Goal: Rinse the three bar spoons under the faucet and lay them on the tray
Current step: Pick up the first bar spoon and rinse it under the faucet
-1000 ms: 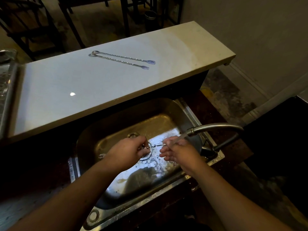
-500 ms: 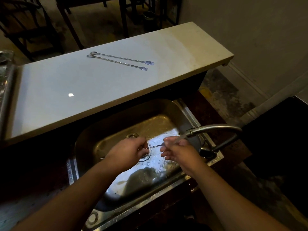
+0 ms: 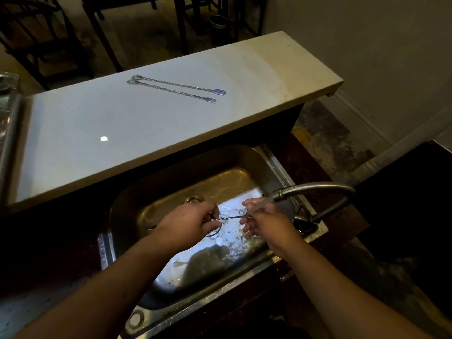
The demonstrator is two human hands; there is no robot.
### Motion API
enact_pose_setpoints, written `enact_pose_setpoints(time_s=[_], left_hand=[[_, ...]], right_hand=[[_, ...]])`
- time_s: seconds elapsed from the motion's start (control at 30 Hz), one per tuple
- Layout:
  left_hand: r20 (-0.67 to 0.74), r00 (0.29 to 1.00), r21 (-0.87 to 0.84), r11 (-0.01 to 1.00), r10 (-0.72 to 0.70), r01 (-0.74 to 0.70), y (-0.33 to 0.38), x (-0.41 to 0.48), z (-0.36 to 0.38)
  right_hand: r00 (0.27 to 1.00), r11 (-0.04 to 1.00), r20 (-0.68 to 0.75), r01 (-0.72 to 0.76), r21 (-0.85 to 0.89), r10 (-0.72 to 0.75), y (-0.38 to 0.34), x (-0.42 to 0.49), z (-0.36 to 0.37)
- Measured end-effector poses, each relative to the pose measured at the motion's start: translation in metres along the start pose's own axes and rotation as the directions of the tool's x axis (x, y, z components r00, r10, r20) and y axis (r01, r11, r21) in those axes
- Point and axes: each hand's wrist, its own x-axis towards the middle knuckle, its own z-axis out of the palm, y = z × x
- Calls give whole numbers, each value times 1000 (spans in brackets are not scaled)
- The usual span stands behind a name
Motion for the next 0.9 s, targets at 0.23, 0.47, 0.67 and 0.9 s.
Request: enact_pose_setpoints(time_s=[0.23,0.47,0.67,0.9], left_hand=[[3,1000,-15,999,-29,29,1,5,-1],[7,1000,-48,999,-24,24,4,7,-2],[-3,998,-53,997,-64,64,6,7,-4],[-9,999,-57,998,-35,34,6,3,-3]], right_hand=[[1000,996,-7,26,-81,-26,0,0,-4],[998,999,49,-37,-8,38,-8,-1,-2],[1000,1000,18,8,-29,-7,-2,-5,-4],[1000,1000,-8,16,26,-16,3,-2,-5]])
